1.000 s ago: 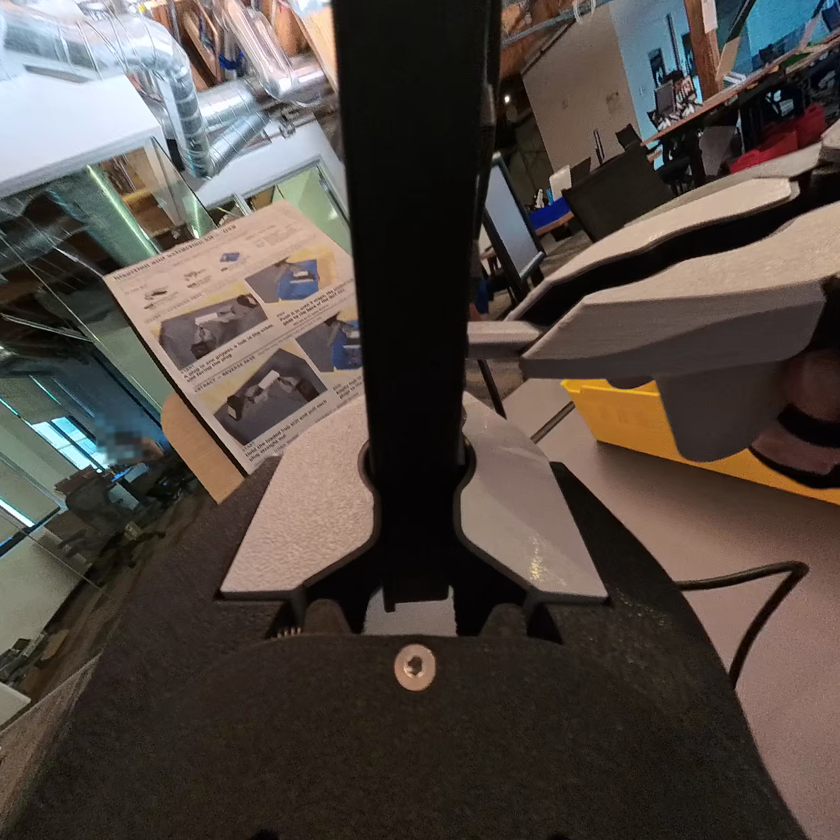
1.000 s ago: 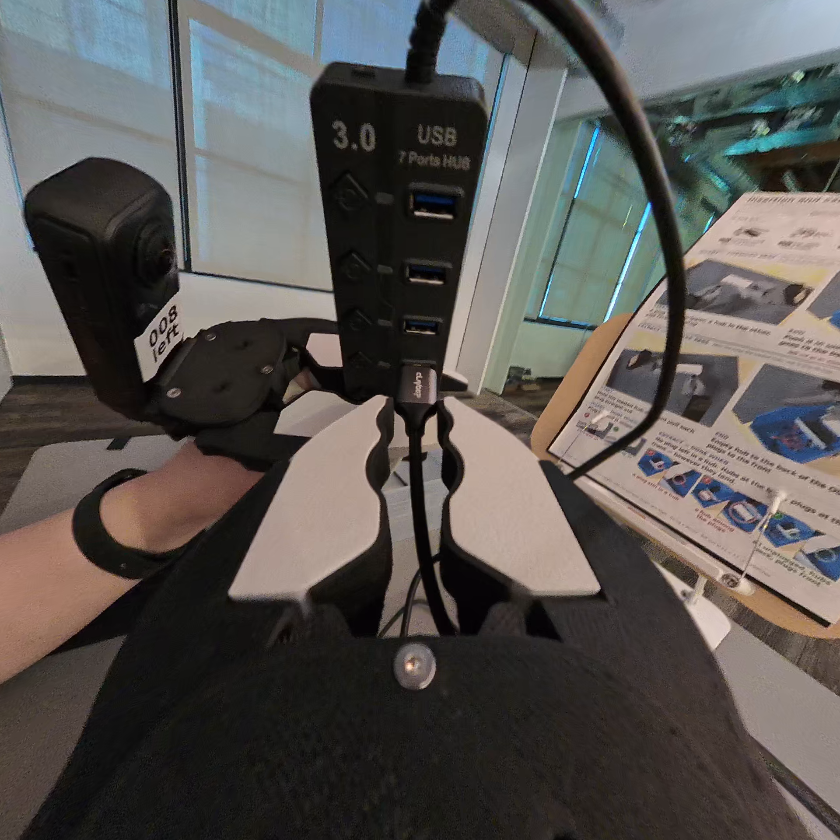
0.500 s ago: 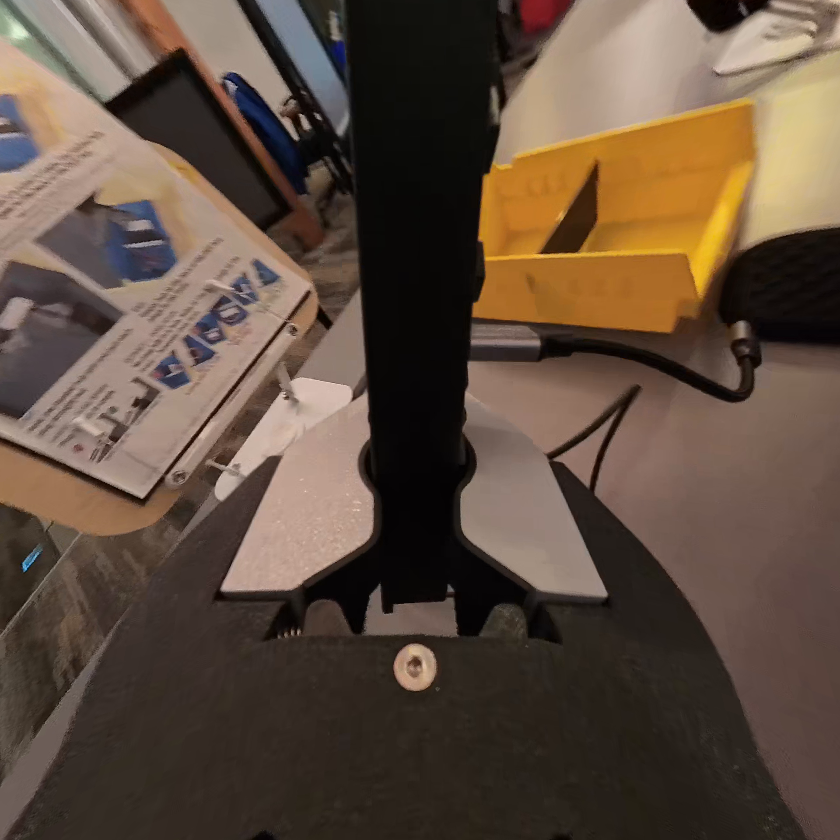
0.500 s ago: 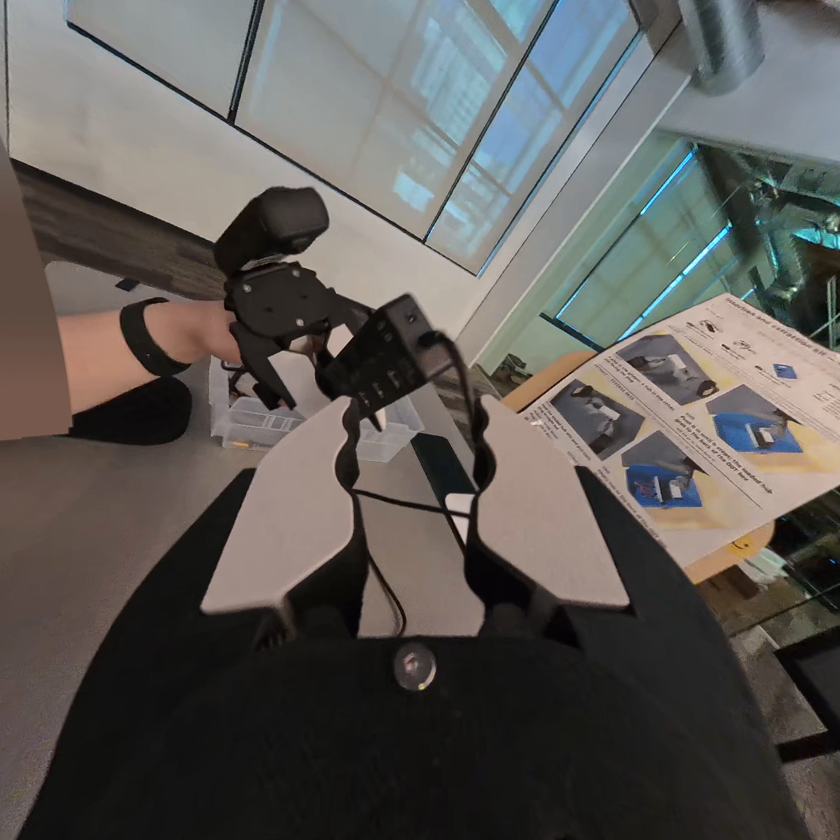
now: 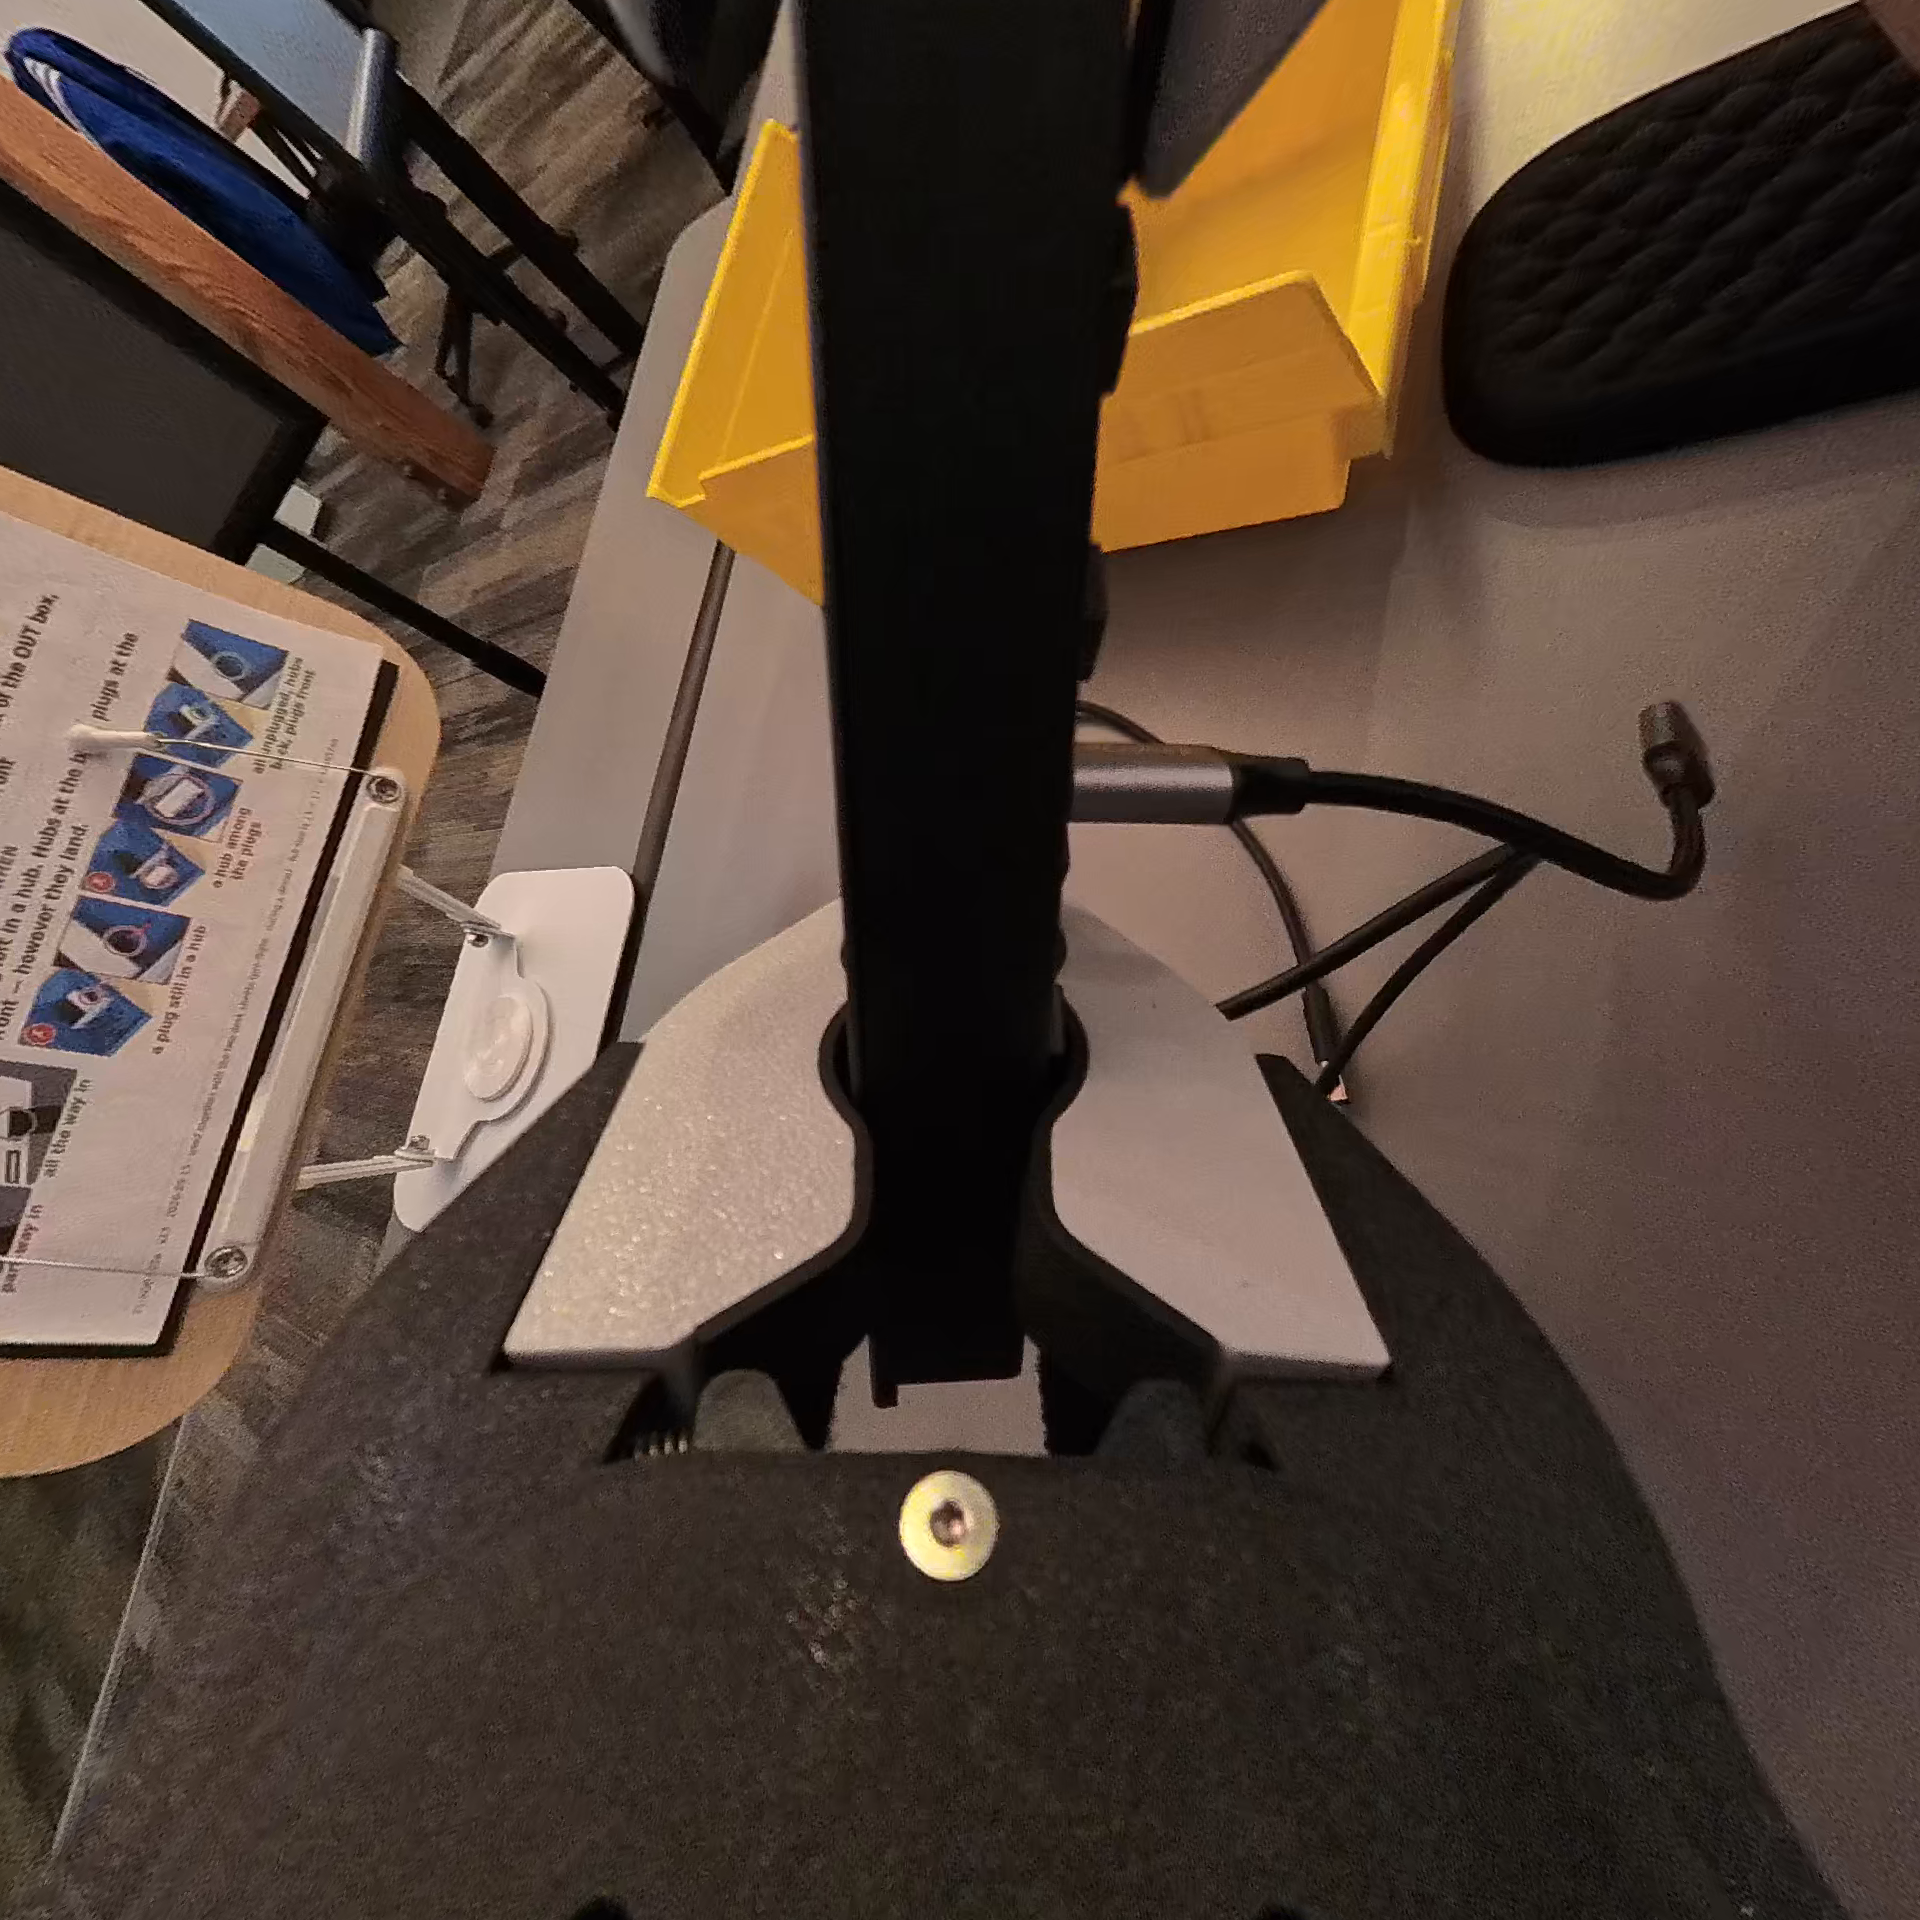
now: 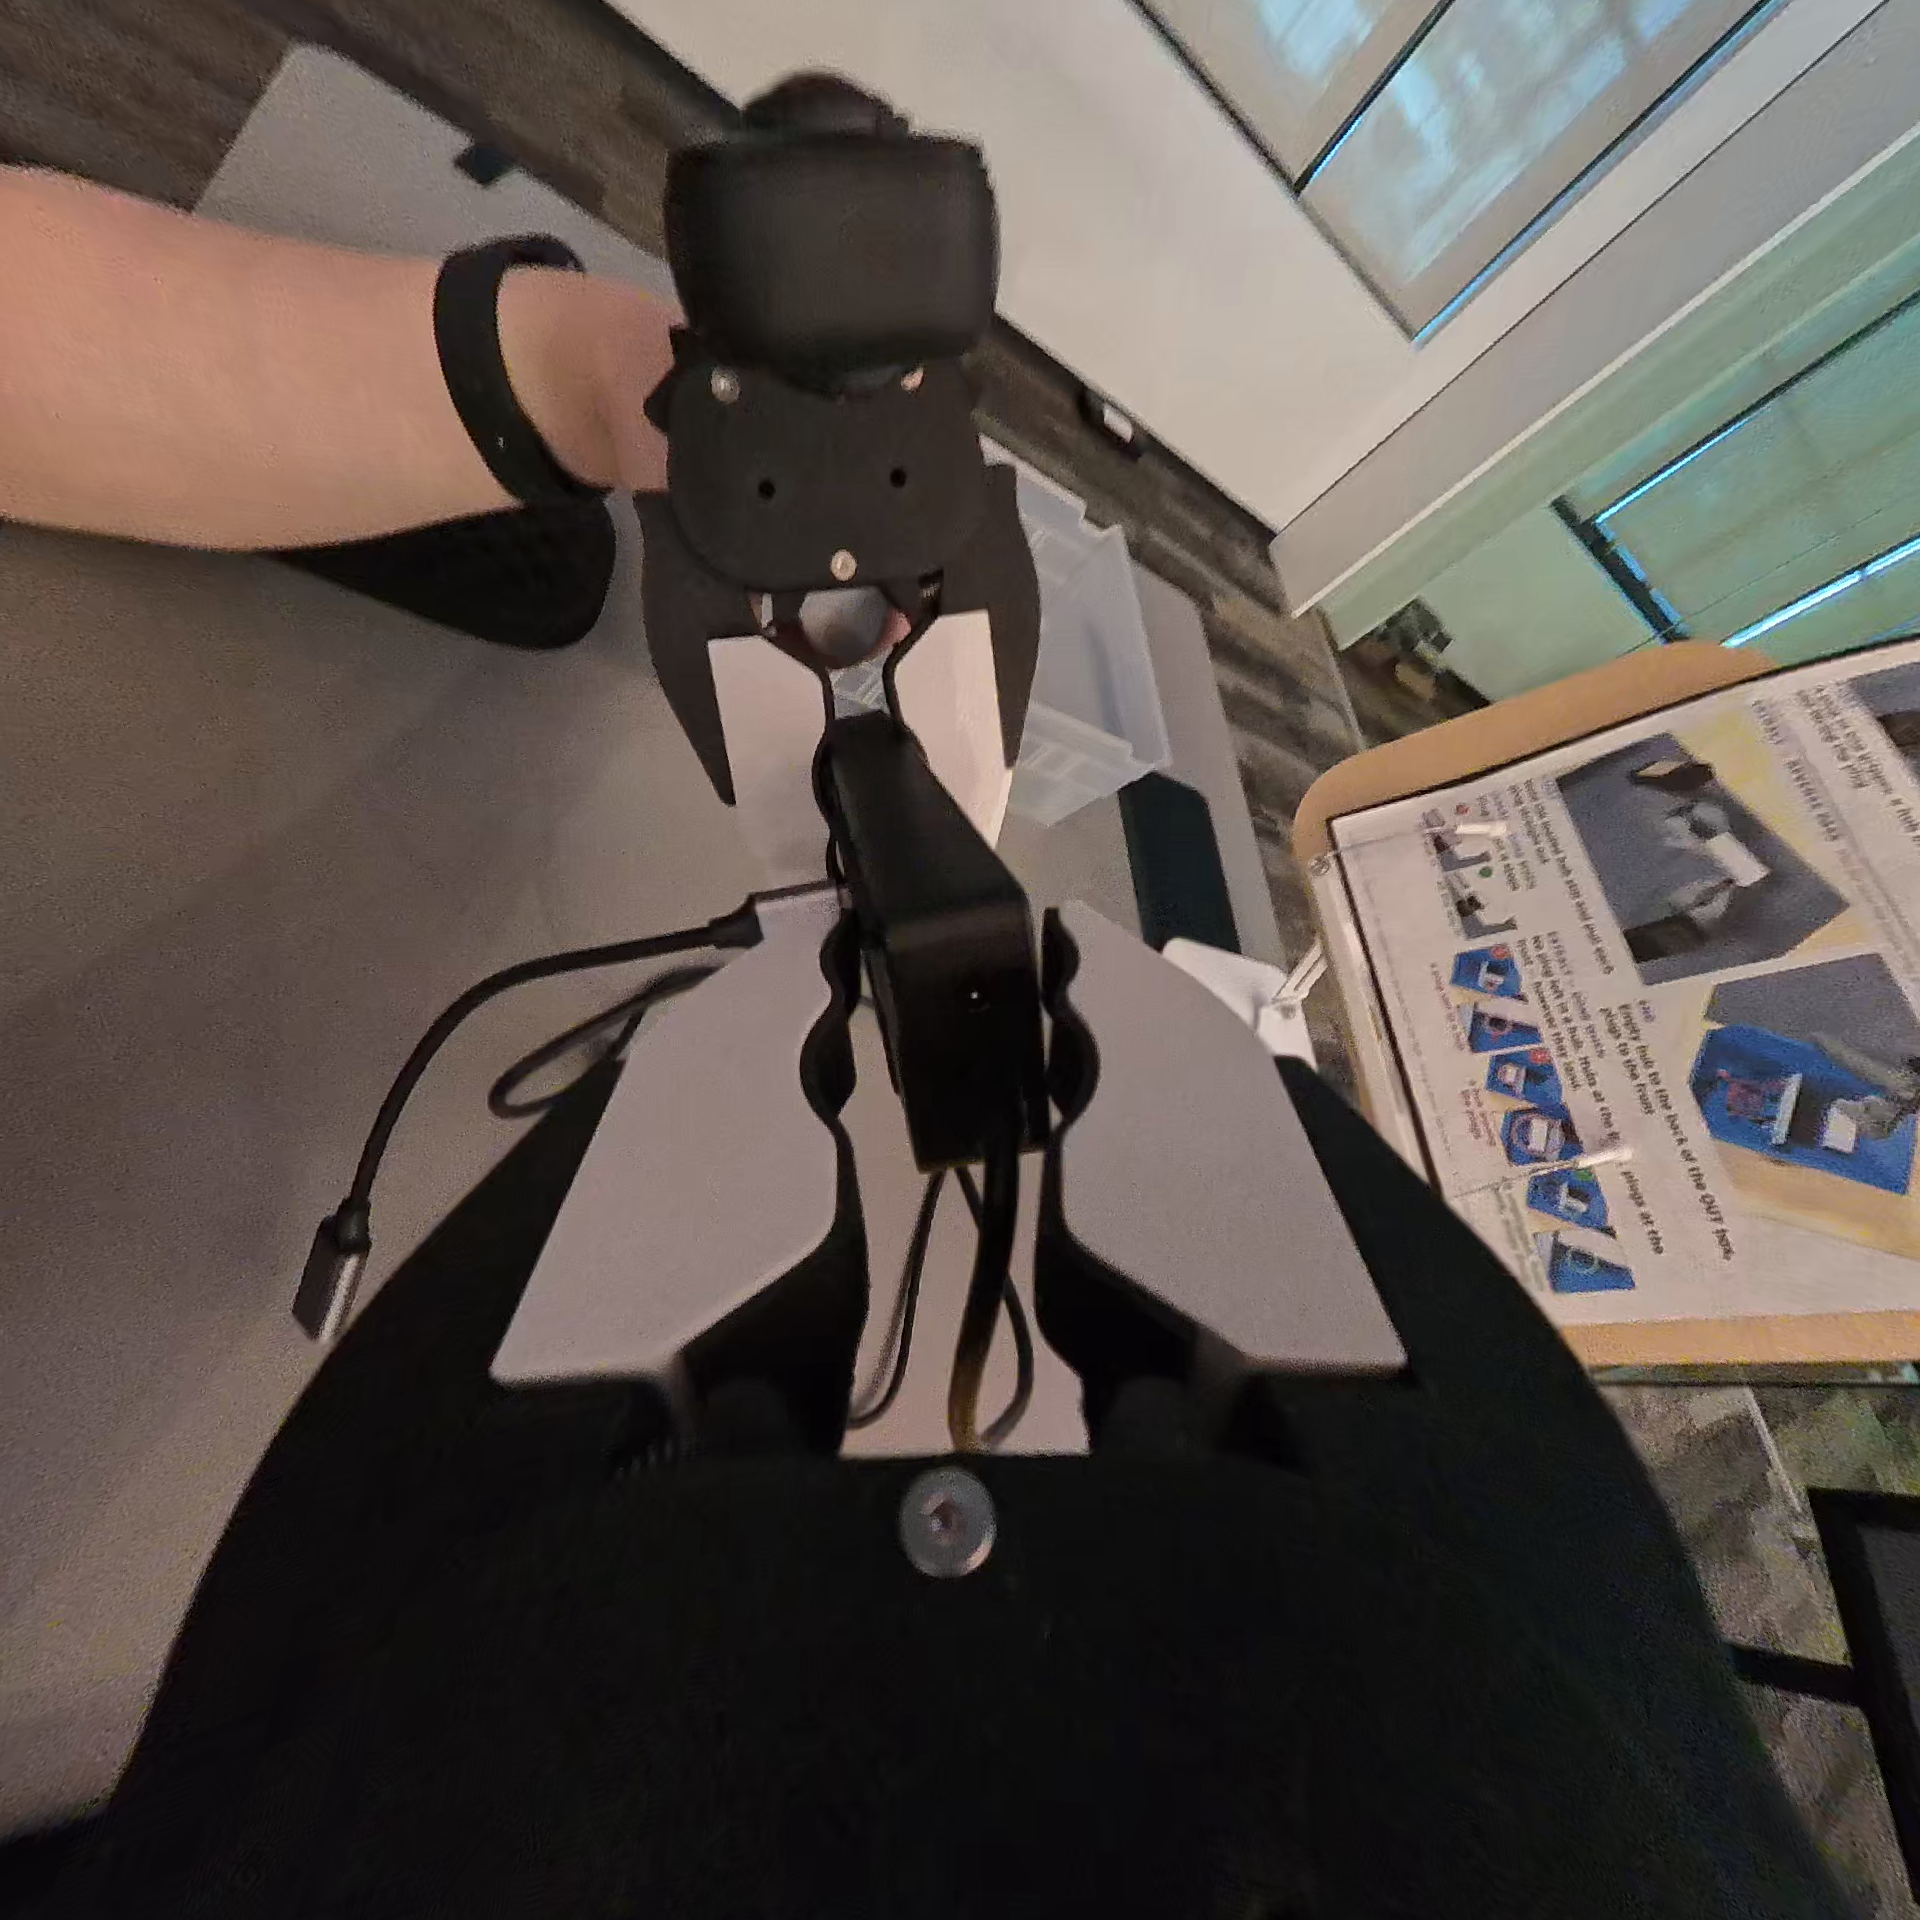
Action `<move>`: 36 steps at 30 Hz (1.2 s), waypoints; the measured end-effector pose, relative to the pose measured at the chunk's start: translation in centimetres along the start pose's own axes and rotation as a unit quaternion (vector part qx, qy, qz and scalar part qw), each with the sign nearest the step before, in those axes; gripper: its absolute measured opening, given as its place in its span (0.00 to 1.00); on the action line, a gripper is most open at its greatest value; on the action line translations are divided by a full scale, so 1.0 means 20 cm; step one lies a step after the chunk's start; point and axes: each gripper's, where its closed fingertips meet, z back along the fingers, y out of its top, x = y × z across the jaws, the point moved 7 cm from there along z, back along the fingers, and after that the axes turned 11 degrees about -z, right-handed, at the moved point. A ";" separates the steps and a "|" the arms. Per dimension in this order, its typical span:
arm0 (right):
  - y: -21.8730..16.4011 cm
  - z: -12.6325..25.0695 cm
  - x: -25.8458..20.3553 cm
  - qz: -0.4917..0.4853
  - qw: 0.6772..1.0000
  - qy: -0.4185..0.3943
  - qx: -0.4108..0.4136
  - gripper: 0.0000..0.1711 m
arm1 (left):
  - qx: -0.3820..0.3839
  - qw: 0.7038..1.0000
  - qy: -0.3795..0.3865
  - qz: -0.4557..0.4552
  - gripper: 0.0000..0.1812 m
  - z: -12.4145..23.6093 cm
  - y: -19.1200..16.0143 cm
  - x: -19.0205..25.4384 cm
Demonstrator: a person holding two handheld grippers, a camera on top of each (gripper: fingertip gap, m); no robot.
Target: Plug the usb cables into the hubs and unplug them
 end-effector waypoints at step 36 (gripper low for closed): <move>-0.47 -0.36 -0.50 -0.374 0.926 0.045 0.004 0.22 | 0.057 0.994 0.050 0.073 0.15 0.33 -0.21 -0.13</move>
